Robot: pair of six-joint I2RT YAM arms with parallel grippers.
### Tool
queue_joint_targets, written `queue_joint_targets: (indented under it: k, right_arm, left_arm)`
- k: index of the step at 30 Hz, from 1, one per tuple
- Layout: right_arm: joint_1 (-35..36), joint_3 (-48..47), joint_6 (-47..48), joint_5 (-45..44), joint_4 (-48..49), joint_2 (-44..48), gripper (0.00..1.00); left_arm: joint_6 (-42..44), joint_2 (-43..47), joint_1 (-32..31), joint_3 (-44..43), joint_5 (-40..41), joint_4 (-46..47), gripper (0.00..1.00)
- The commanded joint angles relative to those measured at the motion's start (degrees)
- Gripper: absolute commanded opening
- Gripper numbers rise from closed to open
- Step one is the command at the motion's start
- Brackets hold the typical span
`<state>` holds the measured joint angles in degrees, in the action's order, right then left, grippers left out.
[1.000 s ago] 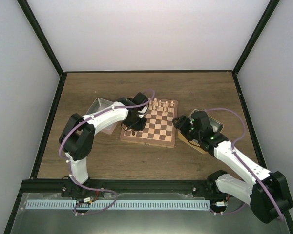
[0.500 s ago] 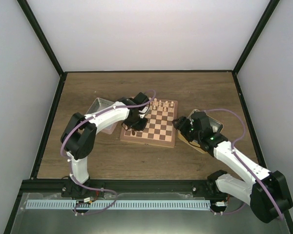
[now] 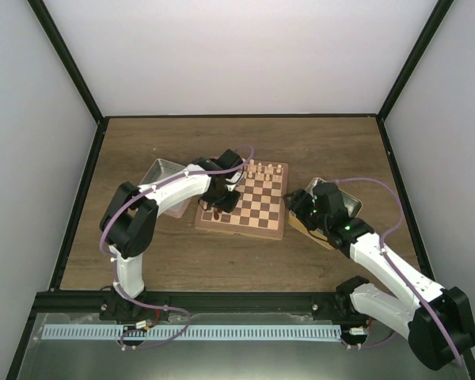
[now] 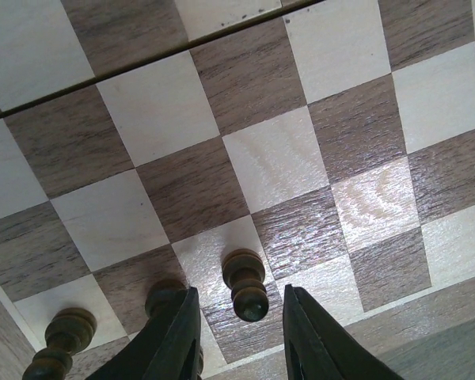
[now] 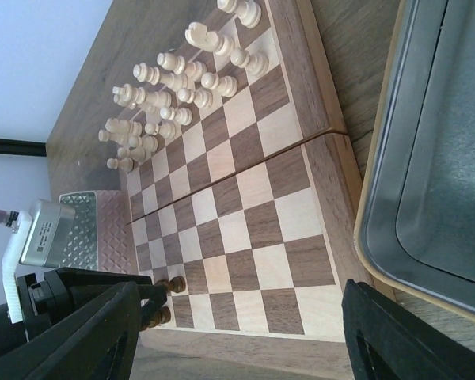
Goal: Set up the chess pieces on the board
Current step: Place the chess piece on the chessboard.
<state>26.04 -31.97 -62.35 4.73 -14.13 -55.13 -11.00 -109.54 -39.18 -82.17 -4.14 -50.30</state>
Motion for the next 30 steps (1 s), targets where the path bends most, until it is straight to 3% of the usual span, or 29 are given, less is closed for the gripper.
queue_joint_targets:
  k: [1, 22, 30]
  right_arm:
    - [-0.29, -1.41, 1.26, -2.85, -1.23, 1.05, 0.72]
    - [-0.29, -1.93, 3.96, -4.44, -2.56, 0.56, 0.72]
    - [-0.29, -1.84, 3.92, -4.68, -2.50, 0.73, 0.72]
  left_arm:
    - [0.55, 1.59, 0.16, -1.53, 0.86, -0.03, 0.30]
    - [0.80, 1.25, 0.16, 1.12, 2.96, 1.16, 0.19]
    - [1.27, 2.26, 0.14, 1.47, 0.42, 1.63, 0.21]
